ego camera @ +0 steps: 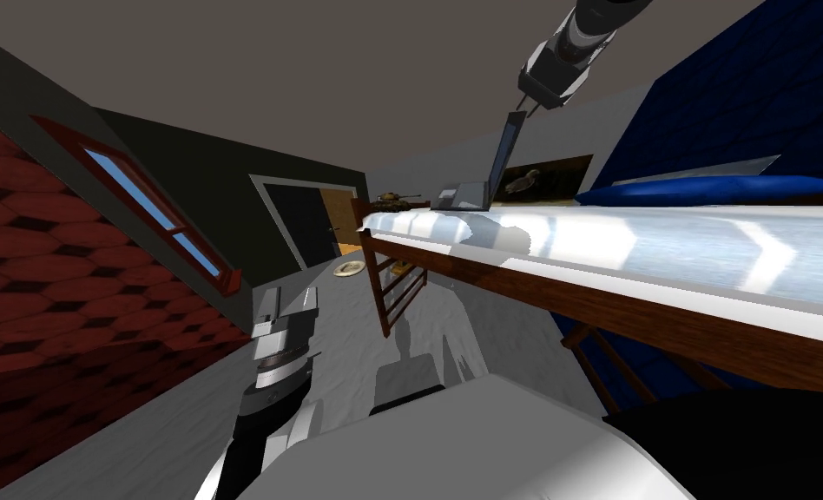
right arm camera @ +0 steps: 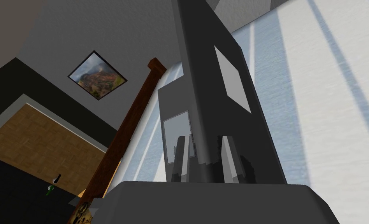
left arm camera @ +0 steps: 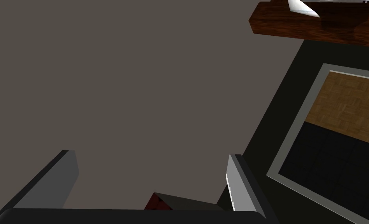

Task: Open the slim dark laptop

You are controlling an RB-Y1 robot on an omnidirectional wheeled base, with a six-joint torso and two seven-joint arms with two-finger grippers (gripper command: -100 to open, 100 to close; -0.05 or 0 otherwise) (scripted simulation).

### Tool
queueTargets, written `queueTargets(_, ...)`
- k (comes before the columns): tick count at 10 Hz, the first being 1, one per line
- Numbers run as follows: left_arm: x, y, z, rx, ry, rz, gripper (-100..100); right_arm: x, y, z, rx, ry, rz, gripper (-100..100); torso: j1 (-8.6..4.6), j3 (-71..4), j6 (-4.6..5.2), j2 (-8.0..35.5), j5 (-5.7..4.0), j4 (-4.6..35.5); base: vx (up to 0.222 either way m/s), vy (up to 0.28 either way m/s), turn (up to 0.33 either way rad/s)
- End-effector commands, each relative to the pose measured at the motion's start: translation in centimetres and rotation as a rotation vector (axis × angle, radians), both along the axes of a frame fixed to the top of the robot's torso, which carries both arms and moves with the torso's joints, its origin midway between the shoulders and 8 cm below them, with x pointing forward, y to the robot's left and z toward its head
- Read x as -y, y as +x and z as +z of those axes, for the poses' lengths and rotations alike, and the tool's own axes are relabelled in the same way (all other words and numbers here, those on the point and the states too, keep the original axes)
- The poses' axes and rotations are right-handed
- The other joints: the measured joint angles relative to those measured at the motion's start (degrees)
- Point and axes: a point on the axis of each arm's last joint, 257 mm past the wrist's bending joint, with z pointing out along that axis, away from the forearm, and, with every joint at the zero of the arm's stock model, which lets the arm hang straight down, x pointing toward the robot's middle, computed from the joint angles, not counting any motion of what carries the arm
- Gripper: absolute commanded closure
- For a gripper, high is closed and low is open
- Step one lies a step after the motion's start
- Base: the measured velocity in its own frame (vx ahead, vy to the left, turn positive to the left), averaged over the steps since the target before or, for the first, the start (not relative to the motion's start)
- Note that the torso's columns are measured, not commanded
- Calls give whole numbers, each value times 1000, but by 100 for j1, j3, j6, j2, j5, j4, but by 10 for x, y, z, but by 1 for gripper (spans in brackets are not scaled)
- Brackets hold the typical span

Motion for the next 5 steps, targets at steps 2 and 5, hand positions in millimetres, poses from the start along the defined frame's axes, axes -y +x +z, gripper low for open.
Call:
queueTargets(2,0,0,0,0,0,0,0,17,-18,-5,-63,-53,-18,100,0,-6,0,-4,-6,-7,71,39,44)
queueTargets(5,0,0,0,0,0,0,0,6,-18,-13,-117,-109,-24,100,-16,-14,-4,-12,-12,-15,47,14,18)
